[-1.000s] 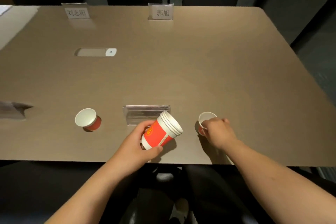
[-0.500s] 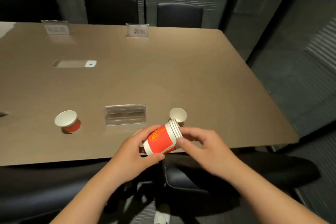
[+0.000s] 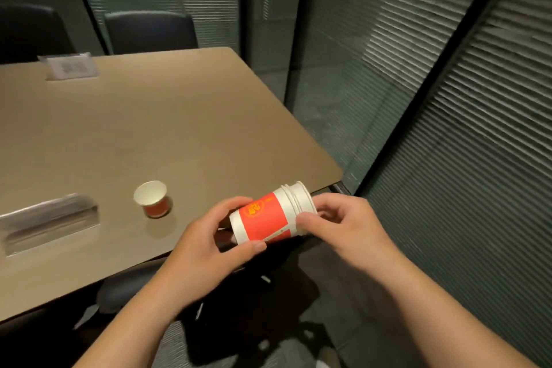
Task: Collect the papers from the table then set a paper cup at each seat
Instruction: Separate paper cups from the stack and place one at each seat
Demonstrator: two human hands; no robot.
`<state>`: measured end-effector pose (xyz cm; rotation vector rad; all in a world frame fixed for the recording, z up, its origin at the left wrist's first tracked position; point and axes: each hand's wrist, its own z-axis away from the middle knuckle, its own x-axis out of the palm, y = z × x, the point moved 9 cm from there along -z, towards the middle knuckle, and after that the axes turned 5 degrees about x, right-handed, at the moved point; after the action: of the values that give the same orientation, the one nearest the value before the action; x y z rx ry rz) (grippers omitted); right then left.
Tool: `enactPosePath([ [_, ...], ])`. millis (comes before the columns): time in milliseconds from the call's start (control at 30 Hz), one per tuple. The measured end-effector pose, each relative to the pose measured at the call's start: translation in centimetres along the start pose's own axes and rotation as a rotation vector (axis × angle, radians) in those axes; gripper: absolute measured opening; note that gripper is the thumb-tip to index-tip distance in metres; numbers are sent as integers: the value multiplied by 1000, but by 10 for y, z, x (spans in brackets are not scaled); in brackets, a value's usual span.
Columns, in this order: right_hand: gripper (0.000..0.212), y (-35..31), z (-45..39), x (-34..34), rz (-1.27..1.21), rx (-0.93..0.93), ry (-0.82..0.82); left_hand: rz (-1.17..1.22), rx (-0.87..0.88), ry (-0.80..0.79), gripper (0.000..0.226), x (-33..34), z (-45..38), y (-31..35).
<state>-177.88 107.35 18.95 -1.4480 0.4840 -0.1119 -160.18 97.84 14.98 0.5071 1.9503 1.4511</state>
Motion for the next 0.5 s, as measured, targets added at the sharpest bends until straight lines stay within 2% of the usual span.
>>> enactPosePath([
  [333,14,67,-66,-286,-10,-28,206,15,64,-64,51,215,-194,38],
  [500,15,86,-129,-355,-23,-17,184,7,45,-80,47,271,-280,33],
])
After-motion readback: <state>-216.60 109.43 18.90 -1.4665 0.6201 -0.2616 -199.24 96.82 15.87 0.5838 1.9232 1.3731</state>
